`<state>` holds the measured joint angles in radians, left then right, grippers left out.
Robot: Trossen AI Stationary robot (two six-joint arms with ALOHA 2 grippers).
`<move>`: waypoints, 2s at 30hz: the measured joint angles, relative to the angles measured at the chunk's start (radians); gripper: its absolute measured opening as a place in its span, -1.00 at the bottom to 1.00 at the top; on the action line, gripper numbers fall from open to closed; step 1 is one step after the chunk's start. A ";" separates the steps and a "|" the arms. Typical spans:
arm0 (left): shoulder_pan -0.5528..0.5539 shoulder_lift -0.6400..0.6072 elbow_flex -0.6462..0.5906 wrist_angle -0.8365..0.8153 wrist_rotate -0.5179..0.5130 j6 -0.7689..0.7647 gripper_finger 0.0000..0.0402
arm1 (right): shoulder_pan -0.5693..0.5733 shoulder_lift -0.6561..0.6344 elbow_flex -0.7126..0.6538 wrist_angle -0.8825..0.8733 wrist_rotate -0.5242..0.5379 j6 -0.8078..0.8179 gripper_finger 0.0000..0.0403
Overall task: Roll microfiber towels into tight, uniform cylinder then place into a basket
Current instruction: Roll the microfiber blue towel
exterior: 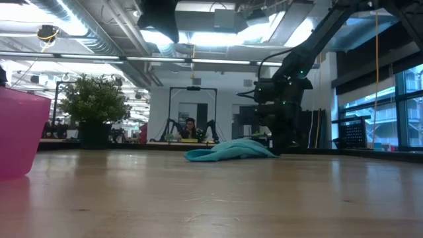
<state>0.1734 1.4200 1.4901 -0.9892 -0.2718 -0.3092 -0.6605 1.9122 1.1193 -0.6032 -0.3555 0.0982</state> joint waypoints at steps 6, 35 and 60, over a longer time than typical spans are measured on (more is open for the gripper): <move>0.000 0.000 -0.003 0.001 0.000 -0.003 -1.00 | 0.008 -0.044 0.039 -0.035 -0.023 -0.003 -0.98; -0.068 0.158 -0.004 0.005 0.142 -0.129 -0.52 | 0.045 -0.179 0.116 -0.072 -0.016 0.002 -1.00; -0.150 0.559 -0.004 -0.020 0.312 -0.501 -0.52 | 0.044 -0.180 0.116 -0.081 -0.065 -0.050 -1.00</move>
<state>0.0235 1.9790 1.4857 -1.0094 0.0399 -0.8105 -0.6163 1.7325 1.2349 -0.6846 -0.4202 0.0485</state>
